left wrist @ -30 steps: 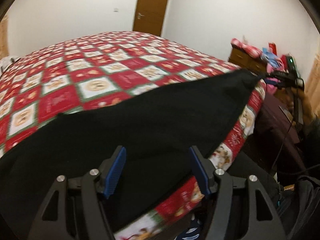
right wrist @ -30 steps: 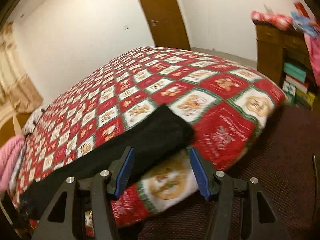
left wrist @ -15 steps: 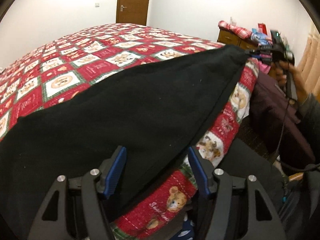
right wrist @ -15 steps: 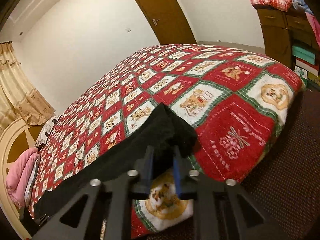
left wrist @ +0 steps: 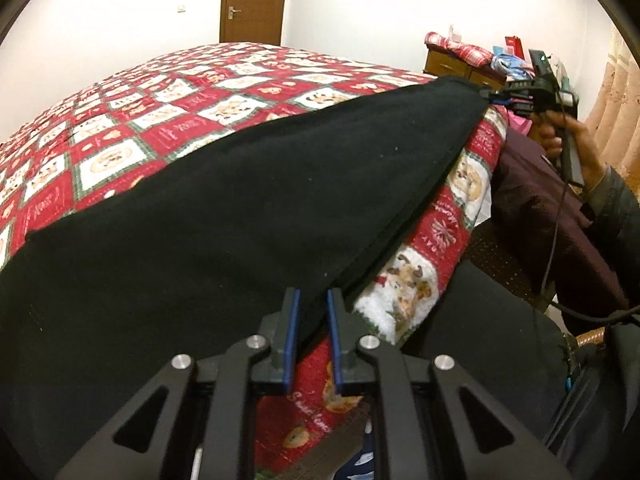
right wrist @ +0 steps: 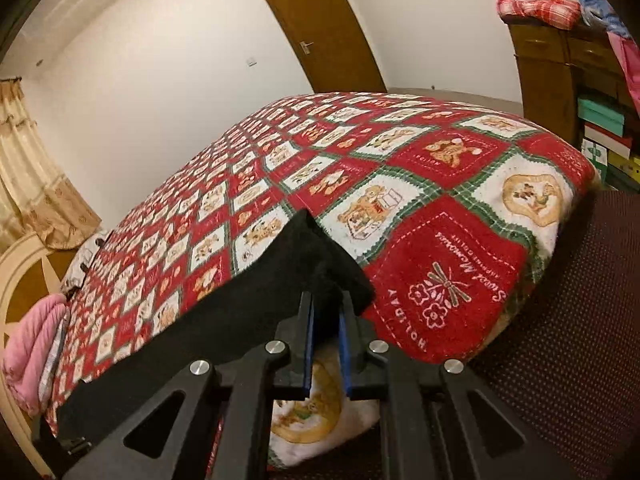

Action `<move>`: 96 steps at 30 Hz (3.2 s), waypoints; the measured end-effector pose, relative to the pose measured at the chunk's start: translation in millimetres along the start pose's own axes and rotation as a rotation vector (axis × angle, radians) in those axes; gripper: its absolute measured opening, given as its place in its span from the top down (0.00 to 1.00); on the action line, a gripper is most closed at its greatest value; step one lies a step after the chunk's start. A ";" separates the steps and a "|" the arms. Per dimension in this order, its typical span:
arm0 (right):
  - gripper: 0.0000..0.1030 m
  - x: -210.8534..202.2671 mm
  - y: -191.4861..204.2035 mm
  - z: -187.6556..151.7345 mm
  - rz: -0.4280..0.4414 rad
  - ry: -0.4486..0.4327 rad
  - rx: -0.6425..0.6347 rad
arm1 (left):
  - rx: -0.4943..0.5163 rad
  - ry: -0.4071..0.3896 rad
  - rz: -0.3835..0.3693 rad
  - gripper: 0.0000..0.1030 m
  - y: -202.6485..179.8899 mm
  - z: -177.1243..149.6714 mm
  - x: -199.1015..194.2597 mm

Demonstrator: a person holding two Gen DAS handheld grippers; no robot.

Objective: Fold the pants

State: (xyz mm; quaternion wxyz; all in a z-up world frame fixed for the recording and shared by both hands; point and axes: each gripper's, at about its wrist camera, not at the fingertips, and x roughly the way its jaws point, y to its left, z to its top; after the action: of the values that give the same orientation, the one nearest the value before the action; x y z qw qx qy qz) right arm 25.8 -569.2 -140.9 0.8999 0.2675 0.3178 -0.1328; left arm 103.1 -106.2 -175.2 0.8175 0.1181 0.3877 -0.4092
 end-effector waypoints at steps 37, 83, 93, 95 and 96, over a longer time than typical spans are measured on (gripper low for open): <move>0.34 27.8 349.2 -186.0 0.522 0.301 -0.756 | -0.809 -0.278 0.640 0.51 202.5 -165.7 -221.1; 0.34 87.0 306.0 -185.4 0.150 0.316 -0.780 | -0.594 -0.108 0.480 0.36 147.4 -73.5 -118.5; 0.34 86.7 304.6 -181.2 0.156 0.338 -0.799 | -0.530 -0.081 0.501 0.29 130.7 -71.1 -104.4; 0.34 79.4 299.5 -167.4 0.155 0.320 -0.781 | -0.520 -0.092 0.455 0.29 125.1 -61.2 -104.7; 0.34 74.6 293.1 -155.7 0.151 0.299 -0.764 | -0.504 -0.090 0.446 0.29 121.4 -54.8 -103.2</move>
State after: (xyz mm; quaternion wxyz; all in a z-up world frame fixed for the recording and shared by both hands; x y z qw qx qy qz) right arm 124.7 -245.5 -174.5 0.8856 -0.0469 0.4509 0.1015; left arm 128.4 58.8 -151.7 0.9067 -0.0241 0.4046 -0.1163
